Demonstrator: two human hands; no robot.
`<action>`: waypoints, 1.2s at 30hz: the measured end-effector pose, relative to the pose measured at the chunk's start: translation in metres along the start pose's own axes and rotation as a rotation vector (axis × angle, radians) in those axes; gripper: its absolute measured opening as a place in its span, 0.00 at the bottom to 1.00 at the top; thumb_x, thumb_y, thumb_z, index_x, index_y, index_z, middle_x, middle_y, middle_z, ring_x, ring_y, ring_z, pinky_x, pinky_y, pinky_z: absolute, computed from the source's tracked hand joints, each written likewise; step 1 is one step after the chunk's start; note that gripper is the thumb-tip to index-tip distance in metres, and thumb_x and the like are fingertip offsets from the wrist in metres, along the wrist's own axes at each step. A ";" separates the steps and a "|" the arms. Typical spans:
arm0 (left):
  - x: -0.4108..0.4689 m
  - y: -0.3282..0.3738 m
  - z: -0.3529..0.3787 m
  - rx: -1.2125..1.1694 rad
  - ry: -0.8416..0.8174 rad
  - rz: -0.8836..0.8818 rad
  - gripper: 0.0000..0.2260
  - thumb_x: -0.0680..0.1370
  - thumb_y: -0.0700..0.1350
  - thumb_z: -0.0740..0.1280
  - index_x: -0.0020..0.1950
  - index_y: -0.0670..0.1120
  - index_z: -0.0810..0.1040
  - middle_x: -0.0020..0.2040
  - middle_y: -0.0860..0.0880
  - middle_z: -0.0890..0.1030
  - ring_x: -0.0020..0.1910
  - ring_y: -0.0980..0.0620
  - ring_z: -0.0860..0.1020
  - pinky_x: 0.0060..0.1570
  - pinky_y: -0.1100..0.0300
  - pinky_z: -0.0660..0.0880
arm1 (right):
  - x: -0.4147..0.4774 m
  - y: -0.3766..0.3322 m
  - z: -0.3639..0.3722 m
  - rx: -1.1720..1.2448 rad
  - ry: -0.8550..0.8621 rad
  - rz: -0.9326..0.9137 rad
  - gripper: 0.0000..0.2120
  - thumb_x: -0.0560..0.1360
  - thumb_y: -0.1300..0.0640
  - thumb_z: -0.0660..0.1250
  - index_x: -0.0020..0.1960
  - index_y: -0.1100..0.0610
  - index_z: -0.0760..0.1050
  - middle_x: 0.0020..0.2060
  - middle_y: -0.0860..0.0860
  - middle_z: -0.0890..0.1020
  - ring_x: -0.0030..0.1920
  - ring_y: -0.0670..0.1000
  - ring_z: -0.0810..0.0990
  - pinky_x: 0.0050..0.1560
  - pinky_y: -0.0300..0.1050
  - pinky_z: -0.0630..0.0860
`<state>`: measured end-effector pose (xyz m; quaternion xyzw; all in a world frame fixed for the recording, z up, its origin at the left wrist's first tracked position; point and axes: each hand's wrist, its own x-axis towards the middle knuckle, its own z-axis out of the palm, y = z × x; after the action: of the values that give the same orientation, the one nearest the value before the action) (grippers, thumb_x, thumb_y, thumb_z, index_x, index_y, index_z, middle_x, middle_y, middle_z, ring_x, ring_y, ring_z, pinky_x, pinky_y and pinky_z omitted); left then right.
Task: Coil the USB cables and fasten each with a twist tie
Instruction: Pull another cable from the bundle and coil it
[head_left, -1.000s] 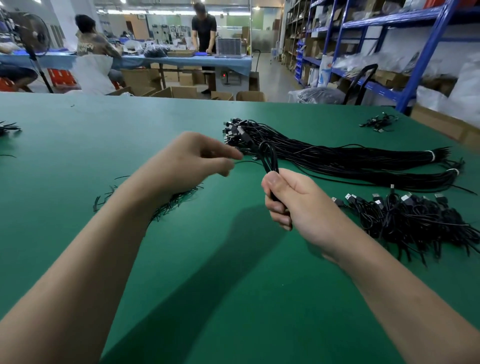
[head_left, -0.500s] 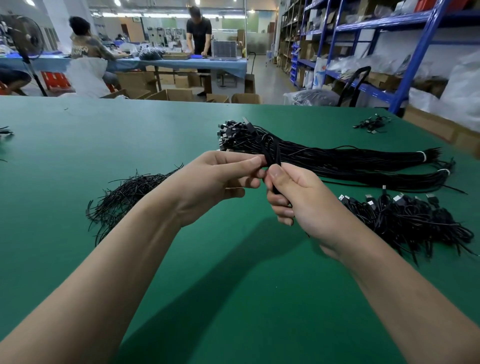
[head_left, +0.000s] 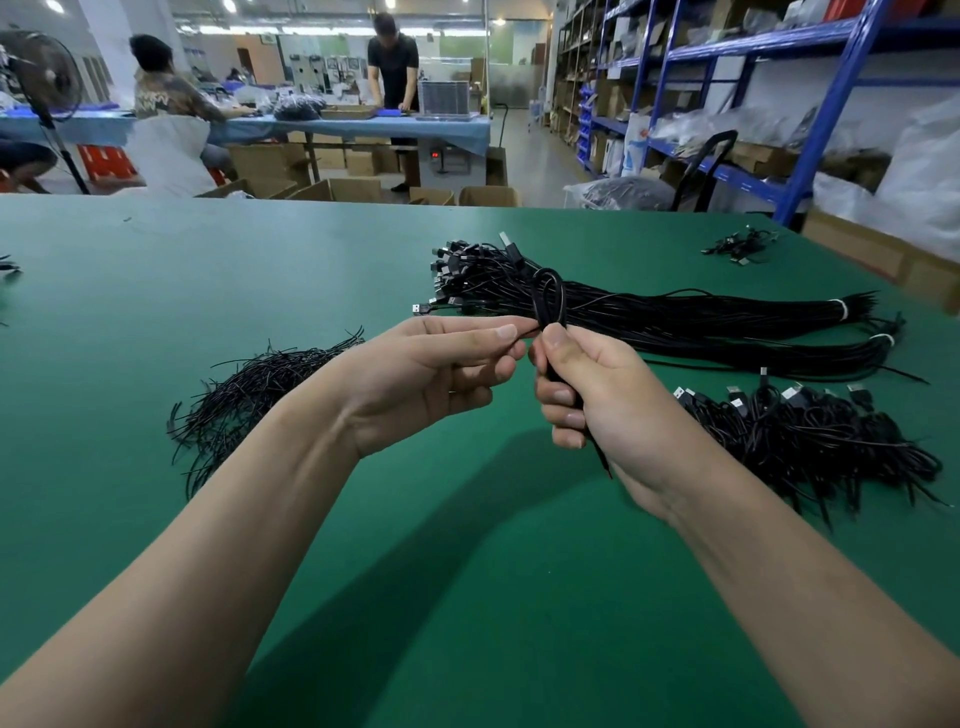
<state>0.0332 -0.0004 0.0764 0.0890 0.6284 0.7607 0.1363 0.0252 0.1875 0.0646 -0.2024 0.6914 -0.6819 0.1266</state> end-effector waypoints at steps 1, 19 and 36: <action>0.000 0.000 0.001 -0.002 0.007 -0.004 0.13 0.74 0.47 0.71 0.57 0.47 0.86 0.41 0.54 0.81 0.37 0.60 0.76 0.39 0.67 0.75 | 0.000 0.000 0.000 -0.020 0.008 -0.001 0.16 0.86 0.49 0.53 0.42 0.54 0.68 0.27 0.44 0.64 0.28 0.45 0.59 0.27 0.38 0.59; 0.008 -0.028 0.016 -0.024 0.138 0.295 0.09 0.74 0.46 0.71 0.52 0.51 0.87 0.45 0.55 0.84 0.47 0.56 0.76 0.42 0.64 0.71 | -0.004 -0.010 -0.006 0.030 -0.136 -0.074 0.16 0.86 0.49 0.52 0.45 0.57 0.67 0.29 0.46 0.61 0.26 0.45 0.57 0.26 0.38 0.60; 0.008 -0.024 0.012 0.074 0.064 0.329 0.05 0.76 0.48 0.70 0.43 0.48 0.85 0.38 0.52 0.81 0.40 0.58 0.76 0.41 0.64 0.71 | -0.006 -0.009 -0.003 -0.142 -0.171 -0.072 0.17 0.86 0.49 0.52 0.42 0.55 0.66 0.30 0.47 0.59 0.31 0.52 0.53 0.33 0.52 0.52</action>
<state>0.0314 0.0177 0.0549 0.1712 0.6371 0.7514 -0.0136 0.0303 0.1928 0.0726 -0.2927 0.7171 -0.6155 0.1459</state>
